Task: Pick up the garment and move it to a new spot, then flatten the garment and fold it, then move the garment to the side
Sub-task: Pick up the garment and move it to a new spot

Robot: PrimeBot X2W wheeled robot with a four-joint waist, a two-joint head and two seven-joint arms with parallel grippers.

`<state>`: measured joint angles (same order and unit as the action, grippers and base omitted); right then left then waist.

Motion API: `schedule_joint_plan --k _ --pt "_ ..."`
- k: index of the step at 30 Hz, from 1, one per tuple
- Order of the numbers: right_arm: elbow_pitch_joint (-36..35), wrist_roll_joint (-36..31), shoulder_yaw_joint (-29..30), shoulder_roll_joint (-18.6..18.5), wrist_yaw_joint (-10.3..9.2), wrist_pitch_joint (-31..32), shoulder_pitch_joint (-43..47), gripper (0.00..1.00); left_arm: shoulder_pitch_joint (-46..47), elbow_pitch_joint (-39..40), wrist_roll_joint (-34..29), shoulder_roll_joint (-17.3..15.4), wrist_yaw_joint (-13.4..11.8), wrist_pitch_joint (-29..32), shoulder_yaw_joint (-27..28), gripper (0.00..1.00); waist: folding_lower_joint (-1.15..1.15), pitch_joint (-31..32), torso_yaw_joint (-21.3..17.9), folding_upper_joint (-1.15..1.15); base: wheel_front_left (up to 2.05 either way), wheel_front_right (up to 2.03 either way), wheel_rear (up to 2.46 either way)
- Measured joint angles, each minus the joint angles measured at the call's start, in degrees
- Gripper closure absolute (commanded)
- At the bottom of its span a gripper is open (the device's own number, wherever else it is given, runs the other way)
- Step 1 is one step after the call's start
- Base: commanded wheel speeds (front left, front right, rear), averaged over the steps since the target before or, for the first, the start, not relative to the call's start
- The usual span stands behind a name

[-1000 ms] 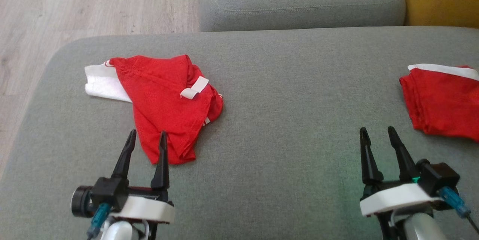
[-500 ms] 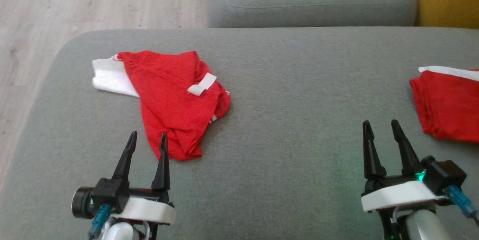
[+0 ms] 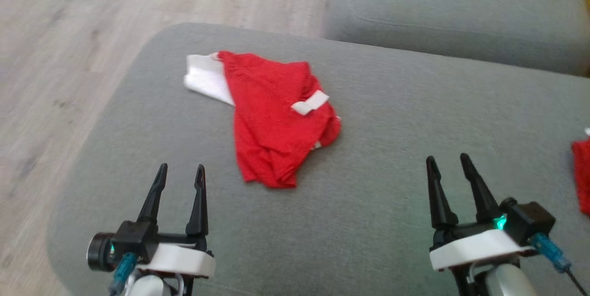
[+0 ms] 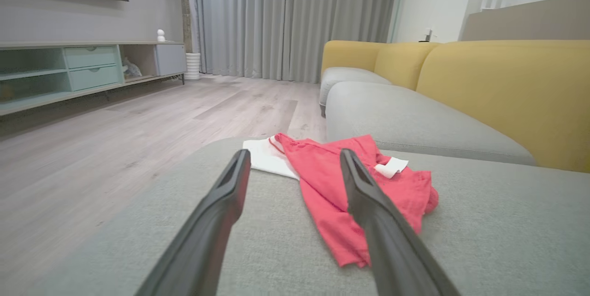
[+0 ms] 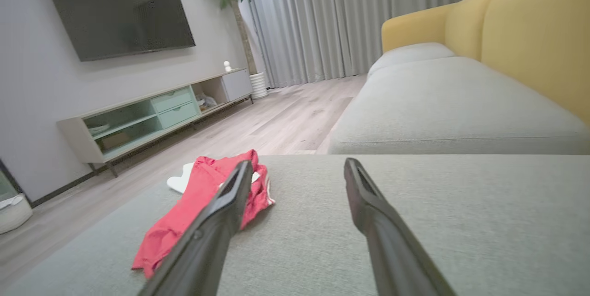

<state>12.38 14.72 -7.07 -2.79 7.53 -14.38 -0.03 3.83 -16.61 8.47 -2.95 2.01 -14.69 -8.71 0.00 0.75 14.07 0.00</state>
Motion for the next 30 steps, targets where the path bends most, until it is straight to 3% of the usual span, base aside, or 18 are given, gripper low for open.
schedule_joint_plan --k 8,14,23,30 --pt "0.1 0.6 -1.9 0.0 0.0 0.0 1.2 0.0 -0.2 -0.2 -0.5 0.0 0.0 0.0 0.5 0.0 0.0 0.9 6.5 0.0 0.0 0.0 0.0" --pt "0.2 0.9 -2.0 0.0 0.0 0.0 1.2 0.0 -0.2 -0.3 -1.1 0.0 0.4 0.0 0.5 0.0 0.0 1.4 9.1 0.0 0.0 0.0 0.0" --pt "0.3 0.9 -1.1 0.0 0.0 0.0 1.1 0.0 0.8 -3.2 -2.3 -1.0 2.2 0.5 -1.5 0.0 0.0 0.5 6.8 0.0 0.0 0.0 0.0" --pt "-0.7 0.5 1.0 0.0 0.0 0.0 -0.1 0.0 11.4 -7.5 -3.9 -1.2 4.6 8.6 -8.6 0.0 0.0 -3.2 3.0 0.0 0.0 0.0 0.0"
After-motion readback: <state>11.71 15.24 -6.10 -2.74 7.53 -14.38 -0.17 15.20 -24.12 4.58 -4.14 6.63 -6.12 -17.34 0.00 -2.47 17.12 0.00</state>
